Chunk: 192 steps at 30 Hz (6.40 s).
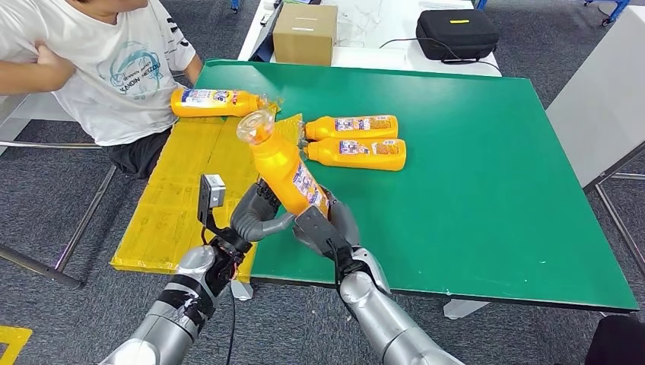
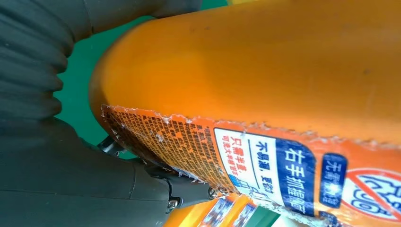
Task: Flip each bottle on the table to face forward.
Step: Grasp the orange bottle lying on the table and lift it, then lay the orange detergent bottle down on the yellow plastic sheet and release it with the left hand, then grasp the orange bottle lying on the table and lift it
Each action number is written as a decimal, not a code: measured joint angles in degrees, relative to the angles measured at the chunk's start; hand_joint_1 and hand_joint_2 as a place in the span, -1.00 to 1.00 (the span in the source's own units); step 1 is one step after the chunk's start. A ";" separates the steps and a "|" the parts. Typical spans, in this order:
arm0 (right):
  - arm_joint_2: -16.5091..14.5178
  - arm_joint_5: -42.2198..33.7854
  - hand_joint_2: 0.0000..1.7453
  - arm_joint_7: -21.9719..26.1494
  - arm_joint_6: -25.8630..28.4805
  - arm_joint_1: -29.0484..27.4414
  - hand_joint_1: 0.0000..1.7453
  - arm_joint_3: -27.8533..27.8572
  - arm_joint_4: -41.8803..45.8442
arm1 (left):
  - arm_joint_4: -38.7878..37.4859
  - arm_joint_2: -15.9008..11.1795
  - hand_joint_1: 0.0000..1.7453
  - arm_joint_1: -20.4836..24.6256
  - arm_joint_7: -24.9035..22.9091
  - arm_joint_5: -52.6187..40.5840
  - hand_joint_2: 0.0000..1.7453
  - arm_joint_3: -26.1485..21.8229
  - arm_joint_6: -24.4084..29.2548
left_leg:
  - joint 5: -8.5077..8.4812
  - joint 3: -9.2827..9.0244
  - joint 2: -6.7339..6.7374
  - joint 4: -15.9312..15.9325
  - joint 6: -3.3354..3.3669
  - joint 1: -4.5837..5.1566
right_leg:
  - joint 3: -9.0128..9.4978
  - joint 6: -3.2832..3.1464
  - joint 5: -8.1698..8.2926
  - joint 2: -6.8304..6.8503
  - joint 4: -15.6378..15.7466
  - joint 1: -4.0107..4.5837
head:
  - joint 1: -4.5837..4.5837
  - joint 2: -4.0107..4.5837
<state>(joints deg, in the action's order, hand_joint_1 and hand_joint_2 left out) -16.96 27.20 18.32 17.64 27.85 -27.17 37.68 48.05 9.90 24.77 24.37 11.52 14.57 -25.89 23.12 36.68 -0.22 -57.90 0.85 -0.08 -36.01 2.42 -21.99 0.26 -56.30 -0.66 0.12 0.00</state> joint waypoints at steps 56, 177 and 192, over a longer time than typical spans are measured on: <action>-1.51 -5.63 1.00 2.36 2.64 -1.90 -1.00 -4.45 3.06 | 1.48 -0.09 1.00 0.35 5.53 -1.93 1.00 -6.76 13.69 | 0.00 0.00 0.00 0.00 0.00 0.00 | -0.02 -0.01 -0.01 0.00 0.00 0.00 | 0.01 0.00; 15.34 21.85 1.00 -17.10 -2.80 -7.61 -1.00 -0.09 13.88 | -5.68 -11.10 -1.00 1.67 15.74 -25.58 1.00 -12.52 25.57 | 0.00 -0.15 -0.01 0.00 0.00 0.01 | 0.12 -0.02 0.00 -0.01 0.04 -0.02 | -0.01 0.00; 24.61 31.68 1.00 -24.63 -12.71 -14.21 -0.12 0.97 27.77 | -5.31 -7.97 -1.00 1.48 15.78 -26.42 1.00 -16.73 20.62 | 0.03 -0.15 0.01 -0.01 0.04 0.02 | 0.12 0.01 0.02 -0.02 0.04 -0.03 | -0.01 0.00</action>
<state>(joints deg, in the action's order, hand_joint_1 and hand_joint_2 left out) 7.65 58.88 -6.32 4.93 13.63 -26.21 65.45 42.74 1.93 26.25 40.15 -14.90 -2.16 -5.27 23.15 36.53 -0.22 -57.91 0.89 -0.05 -35.89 2.43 -21.97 0.24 -56.25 -0.69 0.11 0.00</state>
